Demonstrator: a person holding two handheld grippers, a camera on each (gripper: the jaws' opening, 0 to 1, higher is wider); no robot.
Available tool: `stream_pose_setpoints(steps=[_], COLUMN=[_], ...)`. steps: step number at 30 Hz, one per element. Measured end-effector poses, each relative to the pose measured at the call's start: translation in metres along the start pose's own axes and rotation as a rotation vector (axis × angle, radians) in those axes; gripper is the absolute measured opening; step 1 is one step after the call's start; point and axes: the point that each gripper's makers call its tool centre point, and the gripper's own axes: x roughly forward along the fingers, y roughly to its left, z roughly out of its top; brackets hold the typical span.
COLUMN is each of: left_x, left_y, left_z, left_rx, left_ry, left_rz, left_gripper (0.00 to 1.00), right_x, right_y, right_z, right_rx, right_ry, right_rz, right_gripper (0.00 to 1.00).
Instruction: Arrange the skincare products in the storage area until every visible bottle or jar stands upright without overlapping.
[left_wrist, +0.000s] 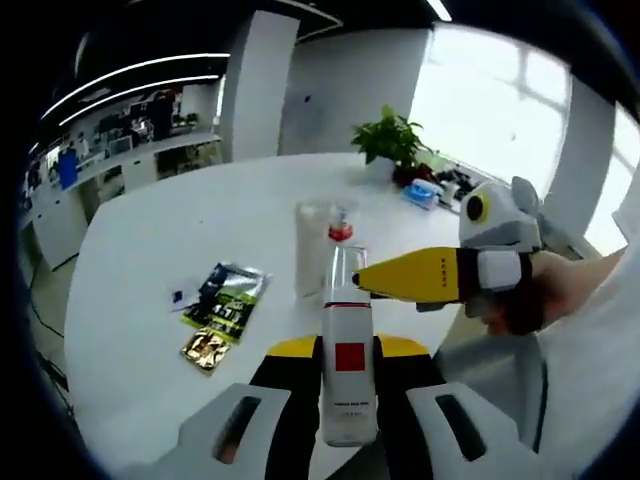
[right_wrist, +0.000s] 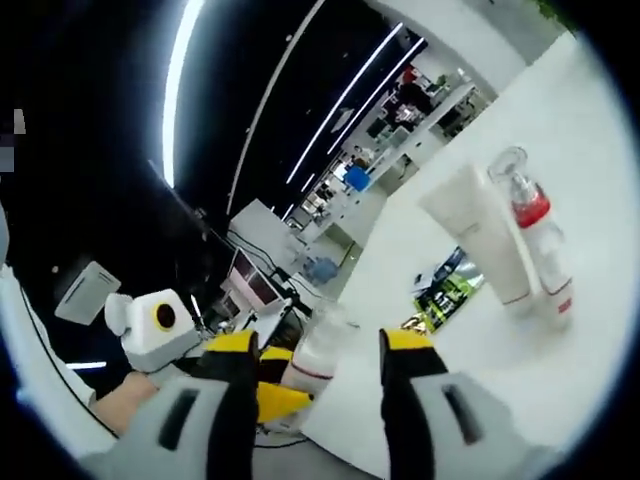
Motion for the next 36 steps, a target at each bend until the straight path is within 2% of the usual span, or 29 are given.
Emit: stream_pose_setpoints(steps=[2, 6, 10, 17, 19, 21, 26, 31, 36], left_x=[0.0, -0.001, 0.001, 0.002, 0.002, 0.001, -0.002, -0.012, -0.021], left_y=[0.0, -0.001, -0.003, -0.007, -0.009, -0.013, -0.02, -0.037, -0.049], left_z=[0.0, 0.0, 0.001, 0.0, 0.0, -0.001, -0.003, 0.004, 0.007], left_rx=[-0.004, 0.012, 0.031, 0.045, 0.033, -0.015, -0.031, -0.079, -0.025], left_ry=[-0.001, -0.001, 0.003, 0.01, -0.001, -0.007, -0.014, -0.039, -0.025], left_rz=[-0.004, -0.008, -0.007, -0.024, -0.044, -0.084, -0.147, -0.307, -0.411], left_gripper=[0.16, 0.16, 0.17, 0.17, 0.18, 0.18, 0.18, 0.18, 0.2], right_x=[0.0, 0.001, 0.002, 0.001, 0.0, -0.001, -0.01, -0.02, -0.033], right_y=[0.0, -0.001, -0.001, -0.002, 0.0, 0.005, 0.018, 0.031, 0.047], right_z=[0.001, 0.002, 0.003, 0.004, 0.005, 0.004, -0.001, -0.002, 0.005], right_rx=[0.011, 0.051, 0.085, 0.159, 0.126, 0.088, -0.095, -0.161, -0.168], right_ry=[-0.007, -0.023, -0.044, -0.04, -0.033, -0.01, 0.056, 0.098, 0.111], right_rz=[0.0, 0.004, 0.006, 0.012, 0.022, 0.045, 0.123, 0.214, 0.319], right_gripper=[0.44, 0.23, 0.23, 0.2, 0.2, 0.2, 0.19, 0.18, 0.18])
